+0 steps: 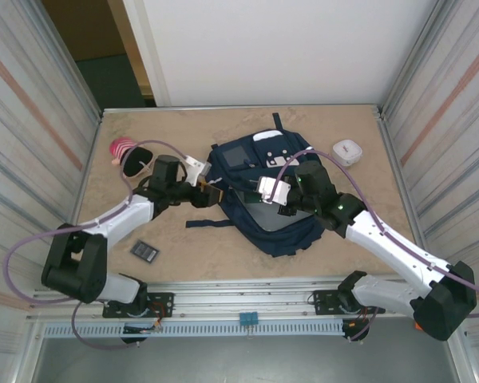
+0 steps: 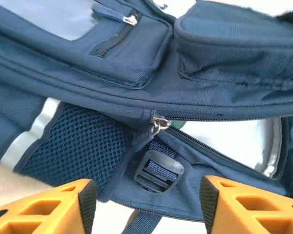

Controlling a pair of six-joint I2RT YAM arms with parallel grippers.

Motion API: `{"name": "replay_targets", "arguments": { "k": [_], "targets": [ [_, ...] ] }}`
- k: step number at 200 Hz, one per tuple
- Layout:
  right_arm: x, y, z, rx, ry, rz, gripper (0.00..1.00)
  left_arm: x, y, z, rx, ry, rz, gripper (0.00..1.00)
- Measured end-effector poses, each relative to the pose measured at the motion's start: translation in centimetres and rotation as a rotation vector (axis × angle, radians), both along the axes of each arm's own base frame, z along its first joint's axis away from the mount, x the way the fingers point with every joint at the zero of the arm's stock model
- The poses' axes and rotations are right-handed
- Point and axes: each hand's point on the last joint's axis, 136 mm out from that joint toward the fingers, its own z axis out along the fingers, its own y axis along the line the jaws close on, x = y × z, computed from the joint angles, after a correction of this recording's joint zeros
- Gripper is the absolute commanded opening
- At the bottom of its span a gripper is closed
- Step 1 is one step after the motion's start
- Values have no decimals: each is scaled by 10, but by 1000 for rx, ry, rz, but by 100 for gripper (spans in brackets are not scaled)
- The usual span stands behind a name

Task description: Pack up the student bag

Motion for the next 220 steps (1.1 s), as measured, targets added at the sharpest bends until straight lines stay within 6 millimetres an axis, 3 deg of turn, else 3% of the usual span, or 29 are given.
{"name": "replay_targets", "arguments": {
  "k": [44,80,98,111,150,220],
  "targets": [
    [-2,0,1,-2,9,5,0,8,-27,-16,64,-56,-124,53],
    [-2,0,1,-3,9,5,0,15,-33,-30,78,-59,-139,28],
    [-2,0,1,-4,11,5,0,16,-34,-31,78,-72,-147,6],
    [-1,0,0,-4,12,5,0,14,-37,-29,72,-83,-166,0],
    [4,-2,-4,-5,23,-7,0,7,-38,-20,47,-87,-202,0],
    [14,9,-13,21,40,-11,0,-11,-32,-10,52,52,-208,0]
  ]
}}
